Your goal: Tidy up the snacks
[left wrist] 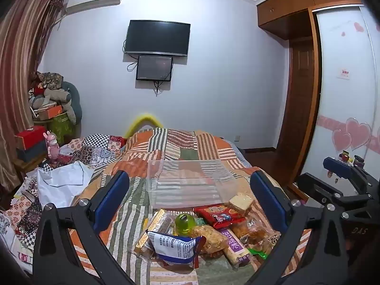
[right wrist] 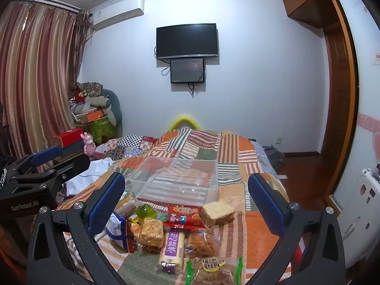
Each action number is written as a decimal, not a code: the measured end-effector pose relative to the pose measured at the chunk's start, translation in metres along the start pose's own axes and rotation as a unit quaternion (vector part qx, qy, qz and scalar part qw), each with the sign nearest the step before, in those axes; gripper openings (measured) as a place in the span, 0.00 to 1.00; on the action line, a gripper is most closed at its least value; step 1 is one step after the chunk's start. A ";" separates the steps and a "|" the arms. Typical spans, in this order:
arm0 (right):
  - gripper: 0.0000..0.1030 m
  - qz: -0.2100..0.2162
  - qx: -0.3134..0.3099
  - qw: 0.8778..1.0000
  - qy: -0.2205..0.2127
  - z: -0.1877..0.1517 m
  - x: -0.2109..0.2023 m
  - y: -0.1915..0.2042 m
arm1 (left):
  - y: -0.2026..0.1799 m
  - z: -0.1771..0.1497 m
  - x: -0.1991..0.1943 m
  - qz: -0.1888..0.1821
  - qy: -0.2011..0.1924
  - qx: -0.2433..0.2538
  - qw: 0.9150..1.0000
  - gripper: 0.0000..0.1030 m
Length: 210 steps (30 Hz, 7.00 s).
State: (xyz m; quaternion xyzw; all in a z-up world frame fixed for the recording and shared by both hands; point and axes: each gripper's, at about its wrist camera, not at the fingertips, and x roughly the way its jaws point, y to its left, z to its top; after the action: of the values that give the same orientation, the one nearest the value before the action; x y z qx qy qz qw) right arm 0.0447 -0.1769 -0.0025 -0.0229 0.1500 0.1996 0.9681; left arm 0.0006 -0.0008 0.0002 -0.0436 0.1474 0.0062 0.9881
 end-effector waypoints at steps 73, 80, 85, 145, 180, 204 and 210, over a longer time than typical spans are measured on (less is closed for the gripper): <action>1.00 0.004 0.026 1.000 0.009 0.001 -0.004 -0.005 | -0.005 -0.005 -0.011 -0.003 -0.018 0.008 1.000 1.00; 1.00 0.005 0.026 1.000 0.012 0.000 -0.004 -0.003 | -0.002 -0.004 -0.013 -0.004 -0.018 0.009 1.000 1.00; 1.00 0.006 0.026 1.000 0.012 -0.001 -0.004 -0.002 | -0.002 -0.004 -0.013 -0.006 -0.017 0.010 1.000 1.00; 0.77 0.033 0.133 0.937 0.321 -0.120 0.074 -0.080 | 0.033 -0.122 0.132 0.004 0.256 -0.006 0.967 0.86; 0.64 0.054 0.071 0.987 0.132 0.005 0.103 -0.048 | 0.035 0.001 0.146 -0.015 0.124 0.005 0.992 0.83; 0.64 0.065 0.053 0.968 0.236 -0.007 0.231 -0.040 | 0.058 0.000 0.301 -0.011 0.246 -0.015 0.969 0.84; 0.64 0.065 0.034 0.958 0.277 -0.018 0.253 -0.034 | 0.060 -0.012 0.325 -0.022 0.284 -0.020 0.959 0.84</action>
State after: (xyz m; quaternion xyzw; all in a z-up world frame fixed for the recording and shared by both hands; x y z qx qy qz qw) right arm 0.2742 -0.1141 -0.0963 -0.0347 0.4201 0.2423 0.8738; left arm 0.3061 0.0578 -0.1107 -0.0665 0.4203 -0.0251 0.9046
